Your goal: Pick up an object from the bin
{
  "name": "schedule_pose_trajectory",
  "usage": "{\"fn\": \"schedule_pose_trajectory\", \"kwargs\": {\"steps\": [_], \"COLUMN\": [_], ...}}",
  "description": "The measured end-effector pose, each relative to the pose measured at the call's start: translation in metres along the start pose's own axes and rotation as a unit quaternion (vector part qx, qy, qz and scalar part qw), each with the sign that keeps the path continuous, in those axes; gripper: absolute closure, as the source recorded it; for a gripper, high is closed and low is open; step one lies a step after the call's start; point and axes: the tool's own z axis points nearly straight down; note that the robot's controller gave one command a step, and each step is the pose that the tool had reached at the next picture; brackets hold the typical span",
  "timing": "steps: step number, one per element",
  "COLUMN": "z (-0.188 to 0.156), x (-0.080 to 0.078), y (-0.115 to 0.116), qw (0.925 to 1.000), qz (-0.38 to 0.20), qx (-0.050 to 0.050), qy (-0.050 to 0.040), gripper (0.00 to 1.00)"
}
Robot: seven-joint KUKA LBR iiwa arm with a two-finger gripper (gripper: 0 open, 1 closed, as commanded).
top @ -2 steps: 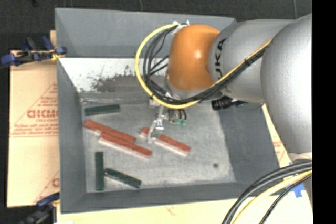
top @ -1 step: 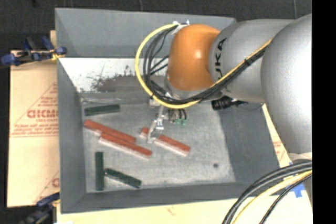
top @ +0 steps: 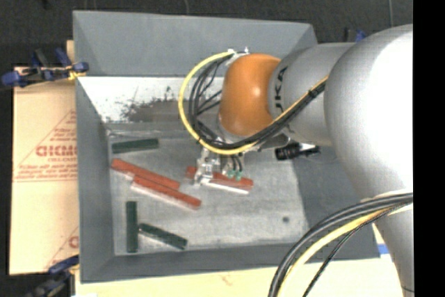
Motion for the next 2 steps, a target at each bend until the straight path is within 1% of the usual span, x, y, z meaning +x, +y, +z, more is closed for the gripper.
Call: {"fn": "schedule_pose_trajectory", "kwargs": {"steps": [1, 2], "z": [0.000, -0.139], "x": [0.000, 0.003], "y": [0.000, 0.006], "qw": [1.0000, 1.0000], "qz": [0.000, 0.005], "qx": [0.000, 0.002], "qy": [-0.0002, -0.0037], "gripper": [1.00, 1.00]}}
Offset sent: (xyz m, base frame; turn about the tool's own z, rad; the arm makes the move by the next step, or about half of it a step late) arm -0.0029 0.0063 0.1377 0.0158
